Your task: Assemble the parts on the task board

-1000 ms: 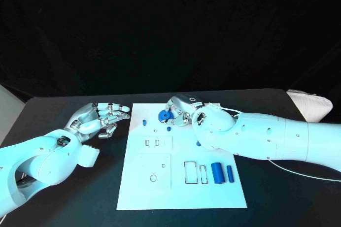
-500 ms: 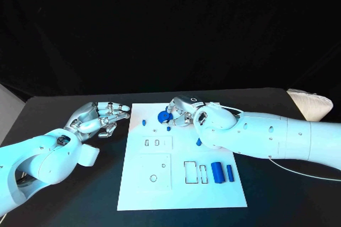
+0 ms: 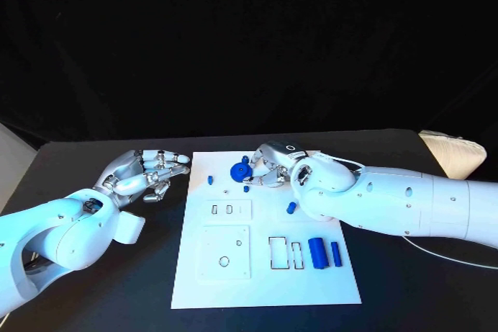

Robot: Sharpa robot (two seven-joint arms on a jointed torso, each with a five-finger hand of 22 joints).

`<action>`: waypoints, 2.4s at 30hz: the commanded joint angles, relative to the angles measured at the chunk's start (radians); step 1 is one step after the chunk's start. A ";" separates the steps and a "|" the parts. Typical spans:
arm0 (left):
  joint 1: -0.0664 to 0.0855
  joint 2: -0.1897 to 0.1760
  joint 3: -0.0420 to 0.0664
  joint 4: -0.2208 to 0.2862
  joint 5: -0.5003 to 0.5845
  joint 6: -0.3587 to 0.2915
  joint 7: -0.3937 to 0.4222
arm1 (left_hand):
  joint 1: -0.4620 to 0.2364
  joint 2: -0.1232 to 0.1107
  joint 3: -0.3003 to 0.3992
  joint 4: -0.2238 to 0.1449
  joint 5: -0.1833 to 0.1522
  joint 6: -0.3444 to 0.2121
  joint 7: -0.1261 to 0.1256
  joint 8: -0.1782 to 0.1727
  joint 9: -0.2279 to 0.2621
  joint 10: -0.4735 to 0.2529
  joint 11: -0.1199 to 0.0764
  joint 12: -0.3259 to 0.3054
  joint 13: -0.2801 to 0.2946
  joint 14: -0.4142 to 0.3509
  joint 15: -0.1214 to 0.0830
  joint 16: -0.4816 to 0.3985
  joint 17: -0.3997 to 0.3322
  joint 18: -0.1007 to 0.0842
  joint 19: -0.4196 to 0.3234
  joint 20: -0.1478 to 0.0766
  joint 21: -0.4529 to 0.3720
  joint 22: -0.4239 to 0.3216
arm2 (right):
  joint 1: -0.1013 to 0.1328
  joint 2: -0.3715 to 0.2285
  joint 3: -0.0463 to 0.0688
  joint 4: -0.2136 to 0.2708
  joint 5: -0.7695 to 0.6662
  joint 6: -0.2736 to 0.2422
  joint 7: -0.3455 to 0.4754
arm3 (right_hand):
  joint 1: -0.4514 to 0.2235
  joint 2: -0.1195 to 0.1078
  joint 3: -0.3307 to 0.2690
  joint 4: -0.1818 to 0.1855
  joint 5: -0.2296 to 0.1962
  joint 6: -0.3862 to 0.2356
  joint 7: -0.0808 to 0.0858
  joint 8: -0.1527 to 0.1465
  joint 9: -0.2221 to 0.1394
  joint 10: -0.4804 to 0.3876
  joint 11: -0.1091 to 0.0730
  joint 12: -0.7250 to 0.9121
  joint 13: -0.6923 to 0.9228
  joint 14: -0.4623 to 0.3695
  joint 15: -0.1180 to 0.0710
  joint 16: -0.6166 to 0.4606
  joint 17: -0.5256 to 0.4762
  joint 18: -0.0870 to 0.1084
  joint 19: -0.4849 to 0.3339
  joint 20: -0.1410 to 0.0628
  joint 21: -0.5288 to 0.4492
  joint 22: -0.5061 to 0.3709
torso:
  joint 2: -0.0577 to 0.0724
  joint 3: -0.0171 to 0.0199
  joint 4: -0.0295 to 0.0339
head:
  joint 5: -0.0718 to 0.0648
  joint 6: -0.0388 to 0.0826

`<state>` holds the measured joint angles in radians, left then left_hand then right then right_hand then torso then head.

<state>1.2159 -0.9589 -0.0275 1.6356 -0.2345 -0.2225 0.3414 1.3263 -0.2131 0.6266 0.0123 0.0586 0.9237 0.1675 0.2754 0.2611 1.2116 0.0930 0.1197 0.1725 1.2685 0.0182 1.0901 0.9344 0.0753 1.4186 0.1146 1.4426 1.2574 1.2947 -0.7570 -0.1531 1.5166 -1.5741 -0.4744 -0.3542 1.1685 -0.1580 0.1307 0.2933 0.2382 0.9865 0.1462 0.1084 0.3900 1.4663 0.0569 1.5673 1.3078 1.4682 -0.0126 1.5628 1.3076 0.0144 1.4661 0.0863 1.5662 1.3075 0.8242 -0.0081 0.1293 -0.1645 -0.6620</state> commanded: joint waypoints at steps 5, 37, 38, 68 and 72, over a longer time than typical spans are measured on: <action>0.000 0.001 0.000 -0.001 0.004 0.011 0.009 | 0.000 0.011 0.000 -0.008 -0.003 -0.008 -0.001 -0.004 0.001 -0.007 0.001 0.004 0.001 -0.006 0.001 -0.004 0.001 -0.012 -0.009 0.000 -0.004 0.000 | 0.017 -0.081 0.005 0.050 0.102 -0.170 0.128 | 0.032 0.001 0.024 -0.004 0.008 -0.001 -0.002 -0.003 -0.003 0.105 0.006 0.003 0.263 0.098 0.004 0.002 0.243 -0.014 0.105 0.008 0.005 0.263 | -0.002 0.0012 -0.0068 | -0.001 0.009; -0.001 0.017 -0.001 -0.010 0.004 0.022 0.015 | -0.001 0.012 0.001 -0.008 -0.003 -0.009 0.000 -0.005 0.002 -0.009 0.002 0.005 0.003 -0.010 0.002 -0.010 -0.004 -0.012 -0.011 0.000 -0.005 -0.004 | 0.042 -0.342 -0.003 -0.069 0.438 0.075 0.526 | 0.270 -0.069 0.063 -0.066 -0.051 -0.040 0.018 -0.036 -0.022 0.096 0.023 -0.006 0.256 0.092 0.017 -0.007 0.219 -0.014 0.105 0.020 0.005 0.263 | -0.002 0.0042 -0.0116 | -0.014 0.020; -0.001 0.017 -0.001 -0.010 0.004 0.022 0.015 | -0.001 0.012 0.001 -0.008 -0.003 -0.009 0.000 -0.005 0.002 -0.009 0.002 0.005 0.003 -0.010 0.002 -0.010 -0.004 -0.012 -0.011 0.000 -0.005 -0.004 | 0.040 -0.341 -0.004 -0.072 0.436 0.077 0.526 | 0.270 -0.069 0.063 -0.066 -0.051 -0.040 0.018 -0.036 -0.022 0.096 0.023 -0.006 0.256 0.092 0.017 -0.007 0.219 -0.014 0.105 0.020 0.005 0.263 | -0.002 0.0039 -0.0121 | -0.014 0.019; -0.001 0.012 -0.001 -0.010 0.004 0.021 0.012 | -0.001 0.012 0.001 -0.008 -0.003 -0.009 0.000 -0.005 0.002 -0.009 0.002 0.005 0.003 -0.010 0.002 -0.010 -0.004 -0.012 -0.011 0.000 -0.005 -0.004 | 0.001 -0.311 -0.009 -0.103 0.424 0.113 0.514 | 0.288 -0.056 0.057 -0.058 -0.034 -0.024 0.016 -0.027 -0.020 0.104 0.022 0.003 0.263 0.092 0.018 -0.006 0.221 -0.014 0.105 0.022 0.005 0.263 | -0.001 0.0024 -0.0114 | -0.017 0.005; -0.001 0.011 -0.001 -0.009 0.004 0.021 0.011 | -0.001 0.012 0.001 -0.008 -0.003 -0.009 0.000 -0.005 0.002 -0.009 0.002 0.005 0.003 -0.010 0.002 -0.010 -0.004 -0.012 -0.011 0.000 -0.005 -0.004 | -0.002 -0.305 -0.009 -0.107 0.424 0.110 0.510 | 0.296 -0.045 0.065 -0.055 -0.032 -0.008 0.013 -0.020 -0.018 0.105 0.019 0.003 0.263 0.092 0.015 -0.006 0.222 -0.014 0.105 0.020 0.005 0.263 | -0.002 0.0027 -0.0121 | -0.017 0.004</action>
<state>1.2146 -0.9481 -0.0287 1.6236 -0.2344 -0.2170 0.3438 1.3263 -0.2131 0.6293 0.0096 0.0586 0.9238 0.1675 0.2754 0.2624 1.2081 0.0964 0.1191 0.1746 1.2648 0.0219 1.0862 0.9317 0.0753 1.4112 0.1145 1.4426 1.2547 1.2944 -1.0639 -0.1615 1.4112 -1.1385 -0.3810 0.1526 1.4605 -0.2033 0.1951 0.2351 0.2037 0.9750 0.1583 0.0862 0.3714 1.4653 0.0773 1.5673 1.3081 1.4645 -0.0019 1.5589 1.3073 0.0143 1.4662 0.1005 1.5662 1.3076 0.8224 -0.0058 0.1181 -0.1819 -0.6570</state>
